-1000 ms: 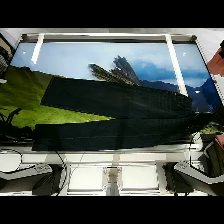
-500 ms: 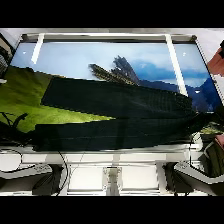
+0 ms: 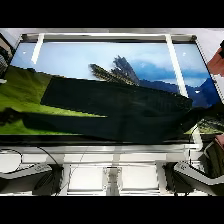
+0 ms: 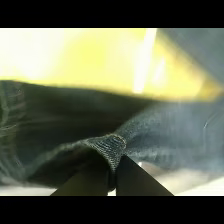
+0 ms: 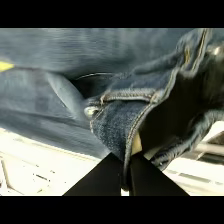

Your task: Fold the clothes and pants, and hang the long-sleeved shirts on hangers.

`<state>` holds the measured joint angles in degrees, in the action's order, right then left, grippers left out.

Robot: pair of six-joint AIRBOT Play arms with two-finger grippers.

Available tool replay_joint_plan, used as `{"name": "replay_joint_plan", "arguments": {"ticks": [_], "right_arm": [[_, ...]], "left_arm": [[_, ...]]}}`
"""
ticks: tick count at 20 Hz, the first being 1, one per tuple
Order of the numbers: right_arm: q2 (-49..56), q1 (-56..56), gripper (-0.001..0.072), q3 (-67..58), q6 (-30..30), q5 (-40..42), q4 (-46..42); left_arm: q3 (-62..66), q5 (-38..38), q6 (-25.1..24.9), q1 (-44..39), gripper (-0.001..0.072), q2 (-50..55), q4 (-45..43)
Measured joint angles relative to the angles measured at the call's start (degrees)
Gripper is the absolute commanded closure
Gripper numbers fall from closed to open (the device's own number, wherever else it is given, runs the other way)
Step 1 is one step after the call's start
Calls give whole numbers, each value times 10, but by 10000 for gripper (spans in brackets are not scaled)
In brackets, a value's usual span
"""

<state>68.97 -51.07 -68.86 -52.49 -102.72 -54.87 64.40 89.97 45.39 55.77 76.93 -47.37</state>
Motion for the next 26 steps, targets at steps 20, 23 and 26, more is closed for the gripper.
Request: {"name": "replay_joint_plan", "arguments": {"ticks": [20, 23, 26], "right_arm": [[2, -73, 688, -30, -93, 103, -120], [10, -73, 688, -14, -108, 112, -151], [21, -74, 688, 0, -121, 122, -184]], "left_arm": [[70, -64, 55, 69, 687, -25, 108], [70, -76, 83, 31, 687, -25, 15], [70, -93, 112, -9, 688, -25, -39]]}}
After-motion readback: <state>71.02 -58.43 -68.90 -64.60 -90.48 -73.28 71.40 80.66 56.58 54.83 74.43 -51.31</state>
